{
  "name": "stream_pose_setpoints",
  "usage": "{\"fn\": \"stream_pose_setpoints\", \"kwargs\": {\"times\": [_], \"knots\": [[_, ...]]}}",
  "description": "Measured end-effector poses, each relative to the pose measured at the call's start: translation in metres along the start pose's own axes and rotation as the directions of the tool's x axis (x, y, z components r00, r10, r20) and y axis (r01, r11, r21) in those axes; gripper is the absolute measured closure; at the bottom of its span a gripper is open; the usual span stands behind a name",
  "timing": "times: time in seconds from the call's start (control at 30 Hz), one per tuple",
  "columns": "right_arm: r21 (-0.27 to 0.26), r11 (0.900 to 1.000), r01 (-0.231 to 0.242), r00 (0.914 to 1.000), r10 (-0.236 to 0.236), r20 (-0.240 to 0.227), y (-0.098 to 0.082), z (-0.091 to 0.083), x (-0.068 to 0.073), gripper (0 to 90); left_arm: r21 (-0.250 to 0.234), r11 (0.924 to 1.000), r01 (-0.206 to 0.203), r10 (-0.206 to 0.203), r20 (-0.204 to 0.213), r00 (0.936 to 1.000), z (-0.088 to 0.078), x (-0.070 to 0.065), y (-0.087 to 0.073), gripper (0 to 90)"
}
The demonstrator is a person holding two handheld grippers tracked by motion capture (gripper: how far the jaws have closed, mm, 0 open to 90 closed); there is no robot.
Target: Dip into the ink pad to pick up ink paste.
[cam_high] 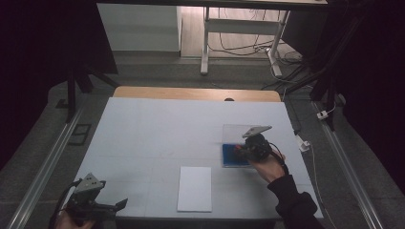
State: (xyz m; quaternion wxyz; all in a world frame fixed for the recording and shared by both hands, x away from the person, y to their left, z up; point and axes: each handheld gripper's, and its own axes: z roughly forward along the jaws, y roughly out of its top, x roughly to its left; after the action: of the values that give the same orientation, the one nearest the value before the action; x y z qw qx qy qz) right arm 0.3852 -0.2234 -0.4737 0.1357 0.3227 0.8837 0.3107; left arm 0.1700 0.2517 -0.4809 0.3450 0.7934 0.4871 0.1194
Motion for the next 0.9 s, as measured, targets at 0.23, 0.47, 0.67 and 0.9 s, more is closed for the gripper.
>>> {"fn": "stream_pose_setpoints", "kwargs": {"times": [0.23, 0.47, 0.67, 0.9], "knots": [[-0.012, 1.0, 0.007, 0.9999, -0.007, 0.015, 0.0, -0.007, -0.002, 80.7, -0.002, 1.0, 0.001, -0.001, 0.004, 1.0, 0.0, 0.0, 0.0, 0.8], [-0.027, 0.999, -0.019, 0.9996, 0.02, 0.021, -0.002, -0.013, -0.009, 80.7, -0.001, 1.0, 0.002, -0.002, 0.007, 1.0, 0.0, 0.001, 0.0, 0.9], [-0.024, 0.999, -0.037, 0.9985, 0.038, 0.041, -0.005, -0.016, -0.016, 80.7, -0.001, 1.0, 0.003, -0.003, 0.009, 1.0, 0.0, 0.001, 0.0, 0.9], [-0.009, 0.999, -0.051, 0.9976, 0.051, 0.047, -0.009, -0.013, -0.02, 80.7, -0.001, 1.0, 0.004, -0.004, 0.011, 0.9999, 0.0, 0.001, 0.0, 0.9]]}}
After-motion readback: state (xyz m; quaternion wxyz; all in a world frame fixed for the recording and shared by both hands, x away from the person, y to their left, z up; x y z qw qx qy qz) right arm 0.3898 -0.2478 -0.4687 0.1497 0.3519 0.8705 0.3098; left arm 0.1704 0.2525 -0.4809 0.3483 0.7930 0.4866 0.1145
